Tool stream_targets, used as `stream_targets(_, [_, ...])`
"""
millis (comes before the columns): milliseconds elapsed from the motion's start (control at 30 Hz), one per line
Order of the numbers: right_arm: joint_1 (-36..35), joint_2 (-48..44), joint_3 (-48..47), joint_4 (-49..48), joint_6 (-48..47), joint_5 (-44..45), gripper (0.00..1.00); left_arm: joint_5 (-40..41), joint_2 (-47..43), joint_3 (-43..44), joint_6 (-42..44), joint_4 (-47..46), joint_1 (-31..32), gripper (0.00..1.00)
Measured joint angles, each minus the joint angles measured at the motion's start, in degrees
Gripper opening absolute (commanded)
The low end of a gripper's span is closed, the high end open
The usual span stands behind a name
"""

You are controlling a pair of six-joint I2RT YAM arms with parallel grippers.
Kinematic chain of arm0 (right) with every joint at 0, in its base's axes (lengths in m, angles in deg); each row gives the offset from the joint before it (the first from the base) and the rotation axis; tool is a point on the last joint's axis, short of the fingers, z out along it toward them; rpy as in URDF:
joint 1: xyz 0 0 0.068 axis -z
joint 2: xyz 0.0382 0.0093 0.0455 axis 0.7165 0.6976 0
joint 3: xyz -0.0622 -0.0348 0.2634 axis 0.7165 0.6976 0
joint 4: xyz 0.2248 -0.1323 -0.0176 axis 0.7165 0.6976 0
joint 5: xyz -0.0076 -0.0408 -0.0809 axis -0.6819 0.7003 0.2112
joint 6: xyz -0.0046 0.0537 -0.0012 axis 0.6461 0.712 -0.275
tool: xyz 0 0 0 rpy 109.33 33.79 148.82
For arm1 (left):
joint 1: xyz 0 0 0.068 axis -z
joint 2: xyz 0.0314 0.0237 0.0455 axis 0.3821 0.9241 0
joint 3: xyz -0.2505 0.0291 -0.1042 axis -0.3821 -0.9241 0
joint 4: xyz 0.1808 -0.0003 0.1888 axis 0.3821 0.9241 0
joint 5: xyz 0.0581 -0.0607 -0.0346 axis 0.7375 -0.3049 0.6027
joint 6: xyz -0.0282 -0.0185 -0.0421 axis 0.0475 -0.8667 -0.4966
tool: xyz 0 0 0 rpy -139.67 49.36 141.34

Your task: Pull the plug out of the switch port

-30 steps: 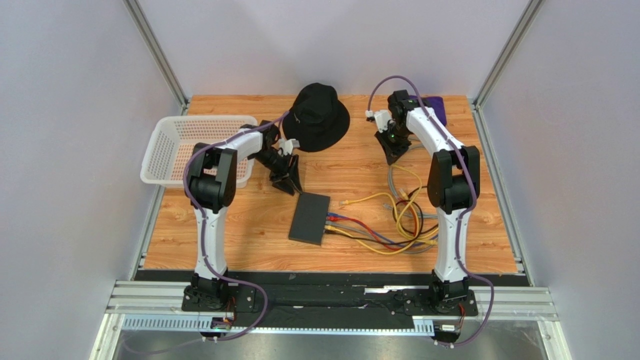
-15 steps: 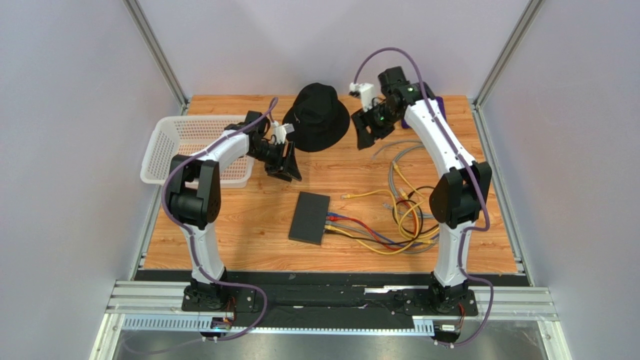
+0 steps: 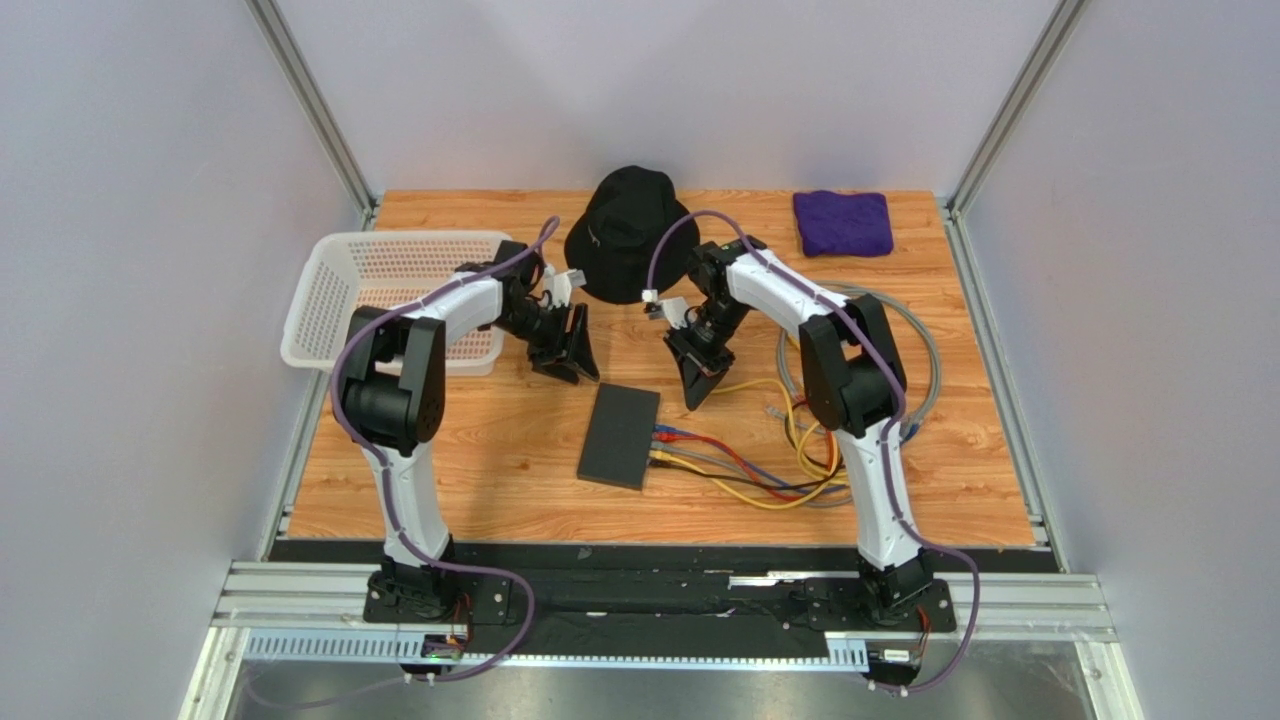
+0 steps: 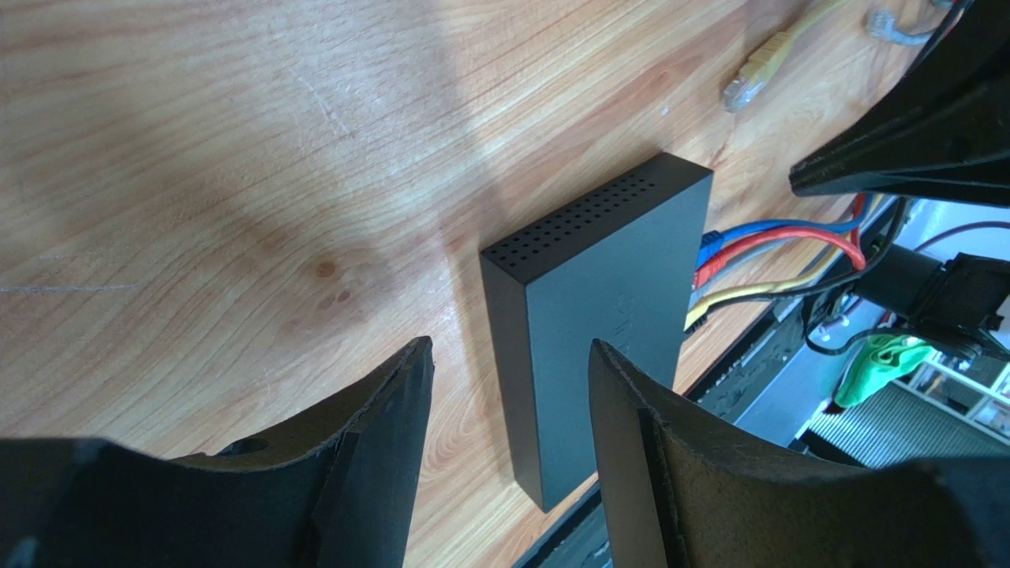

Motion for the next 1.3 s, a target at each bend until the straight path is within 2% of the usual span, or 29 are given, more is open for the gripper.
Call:
stream_targets(133, [-1.1, 3.4, -3.6, 0.7, 0.0, 0.0, 0.0, 0.8, 0.2, -0.8, 0.0, 0.1, 0.0, 0.59])
stream_targets(400, [-5.3, 13.1, -19.5, 1.2, 0.7, 0.2, 0.0, 4.5, 0.5, 2.5, 1.2, 2.3, -1.9, 0.61])
stream_targets(500, [-5.7, 13.7, -21.8, 0.5, 0.9, 0.9, 0.0, 4.9, 0.0, 2.3, 1.2, 2.3, -3.1, 0.62])
stream_targets(567, [-5.4, 13.5, -22.0, 0.1, 0.9, 1.3, 0.05, 5.0, -0.7, 1.2, 1.2, 2.1, -3.6, 0.63])
stream_targets(600, [-5.1, 13.3, -21.9, 0.0, 0.9, 1.4, 0.19, 4.9, -1.1, 0.4, 1.1, 2.0, -3.8, 0.63])
stream_targets(667, [-4.4, 12.5, -21.1, -0.1, 0.9, 1.4, 0.31, 4.7, -1.8, -0.9, 1.1, 1.9, -3.8, 0.64])
stream_targets(700, [-3.8, 11.6, -20.3, -0.2, 0.4, 1.2, 0.44, 4.6, -1.9, -1.5, 1.1, 1.9, -3.8, 0.65])
stream_targets(800, [-1.6, 8.4, -18.8, 0.6, -0.9, -1.3, 0.55, 3.9, -1.9, -2.7, 0.9, 1.7, -3.7, 0.68])
stream_targets(833, [-1.1, 7.5, -18.7, 1.0, -1.6, -2.0, 0.56, 3.6, -1.9, -3.1, 0.9, 1.5, -3.7, 0.68])
stream_targets(867, [-0.6, 6.6, -18.7, 1.5, -2.6, -3.1, 0.57, 3.2, -1.9, -3.6, 0.6, 1.2, -3.7, 0.73])
stream_targets(933, [0.5, 5.4, -18.7, 1.8, -4.6, -5.1, 0.57, 2.6, -1.9, -4.8, 0.3, 0.4, -3.7, 0.73])
stream_targets(1100, [0.7, 5.3, -15.8, 2.1, -7.8, -9.9, 0.57, 2.2, -1.9, -6.4, -0.5, -0.1, -2.6, 0.68])
stream_targets(1300, [0.0, 10.7, -15.7, 2.9, -10.2, -12.4, 0.56, 2.1, -1.1, -6.4, -0.9, -1.0, 0.2, 0.62])
